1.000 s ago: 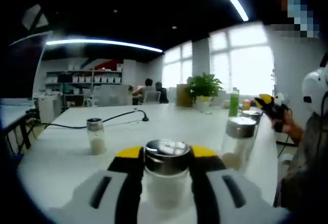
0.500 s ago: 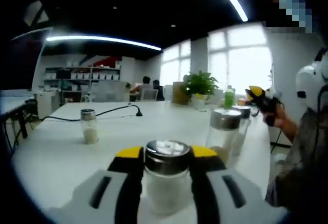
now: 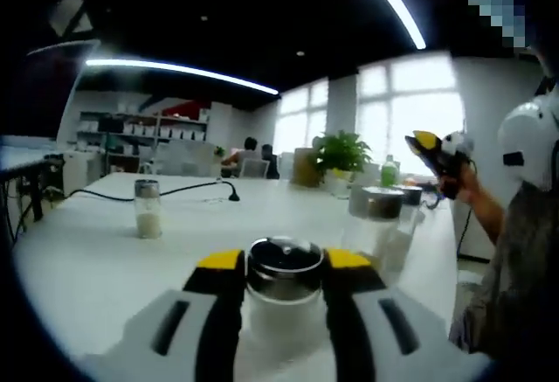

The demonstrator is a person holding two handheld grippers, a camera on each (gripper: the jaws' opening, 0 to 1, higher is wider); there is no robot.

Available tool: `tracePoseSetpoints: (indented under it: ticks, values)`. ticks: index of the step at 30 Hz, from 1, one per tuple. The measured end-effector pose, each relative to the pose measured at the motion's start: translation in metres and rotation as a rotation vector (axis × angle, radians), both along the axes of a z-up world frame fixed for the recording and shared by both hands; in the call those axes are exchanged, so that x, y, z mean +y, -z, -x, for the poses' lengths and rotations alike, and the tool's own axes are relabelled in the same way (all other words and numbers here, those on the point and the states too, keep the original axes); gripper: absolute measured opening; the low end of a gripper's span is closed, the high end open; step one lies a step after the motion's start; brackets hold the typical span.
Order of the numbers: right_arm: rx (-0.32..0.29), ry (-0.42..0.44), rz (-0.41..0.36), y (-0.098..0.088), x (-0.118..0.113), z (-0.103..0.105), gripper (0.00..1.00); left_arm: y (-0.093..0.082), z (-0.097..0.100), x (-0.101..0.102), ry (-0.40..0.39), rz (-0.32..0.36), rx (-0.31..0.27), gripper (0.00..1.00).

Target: Rotate the seasoning bottle until the label or dispensing opening points toward the visible target arrow and the bottle remains upright within the marked orientation range

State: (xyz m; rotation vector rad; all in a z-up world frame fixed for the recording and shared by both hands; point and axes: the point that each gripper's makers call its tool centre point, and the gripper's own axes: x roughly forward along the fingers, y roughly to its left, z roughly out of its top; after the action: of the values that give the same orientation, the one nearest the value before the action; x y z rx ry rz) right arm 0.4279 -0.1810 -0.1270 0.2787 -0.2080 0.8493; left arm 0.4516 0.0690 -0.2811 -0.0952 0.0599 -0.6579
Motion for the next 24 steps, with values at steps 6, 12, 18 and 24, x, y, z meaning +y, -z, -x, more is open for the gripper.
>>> tracePoseSetpoints:
  ticks: [6, 12, 18, 24]
  values:
    - [0.02, -0.096, 0.145, -0.008, 0.045, -0.003, 0.18, -0.01, 0.006, -0.005, 0.023, -0.024, 0.005, 0.37]
    - [0.001, -0.186, 0.257, -0.011, 0.081, -0.002, 0.19, -0.029, 0.018, -0.008, 0.029, 0.003, -0.024, 0.5]
    - [-0.017, -0.292, 0.493, 0.015, 0.129, 0.0, 0.18, -0.032, 0.039, 0.023, -0.044, -0.091, -0.068, 0.54]
    - [-0.041, -0.362, 0.645, 0.041, 0.176, -0.014, 0.18, -0.033, 0.044, 0.053, -0.094, 0.069, -0.06, 0.54]
